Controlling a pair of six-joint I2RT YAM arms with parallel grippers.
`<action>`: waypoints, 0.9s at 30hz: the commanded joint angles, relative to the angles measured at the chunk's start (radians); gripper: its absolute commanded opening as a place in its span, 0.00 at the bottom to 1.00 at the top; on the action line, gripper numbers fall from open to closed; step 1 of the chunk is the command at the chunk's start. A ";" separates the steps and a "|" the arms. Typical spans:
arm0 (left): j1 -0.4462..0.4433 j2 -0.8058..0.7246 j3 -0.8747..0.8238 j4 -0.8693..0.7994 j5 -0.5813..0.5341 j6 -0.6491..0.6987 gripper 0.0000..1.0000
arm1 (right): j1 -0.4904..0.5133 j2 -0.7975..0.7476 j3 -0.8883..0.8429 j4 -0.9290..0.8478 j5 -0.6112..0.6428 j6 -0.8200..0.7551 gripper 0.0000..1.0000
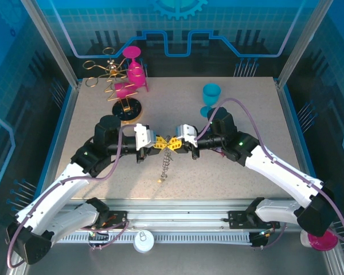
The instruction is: Put the keys on the keyring
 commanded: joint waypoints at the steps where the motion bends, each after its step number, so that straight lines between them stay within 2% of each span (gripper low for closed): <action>1: -0.006 0.014 -0.005 0.054 0.043 -0.010 0.00 | 0.015 0.012 0.031 0.049 0.001 0.007 0.00; 2: -0.007 0.012 -0.004 0.049 0.039 -0.004 0.00 | 0.014 0.008 0.030 0.046 0.022 0.006 0.00; 4: -0.007 0.007 -0.005 0.032 0.017 0.017 0.00 | 0.015 -0.009 0.031 0.021 0.100 -0.011 0.21; 6: -0.007 -0.001 -0.001 0.001 -0.011 0.056 0.00 | 0.014 -0.029 0.033 -0.036 0.186 -0.056 0.27; 10: -0.009 0.006 0.033 -0.100 -0.076 0.145 0.00 | 0.019 -0.028 0.085 -0.207 0.268 -0.164 0.27; 12: -0.010 0.020 0.059 -0.154 -0.086 0.188 0.00 | 0.032 -0.018 0.103 -0.232 0.292 -0.178 0.27; 18: -0.013 0.057 0.104 -0.203 -0.097 0.232 0.00 | 0.080 0.037 0.142 -0.222 0.284 -0.196 0.26; 27: -0.013 0.069 0.115 -0.210 -0.113 0.249 0.00 | 0.086 0.067 0.142 -0.221 0.298 -0.208 0.25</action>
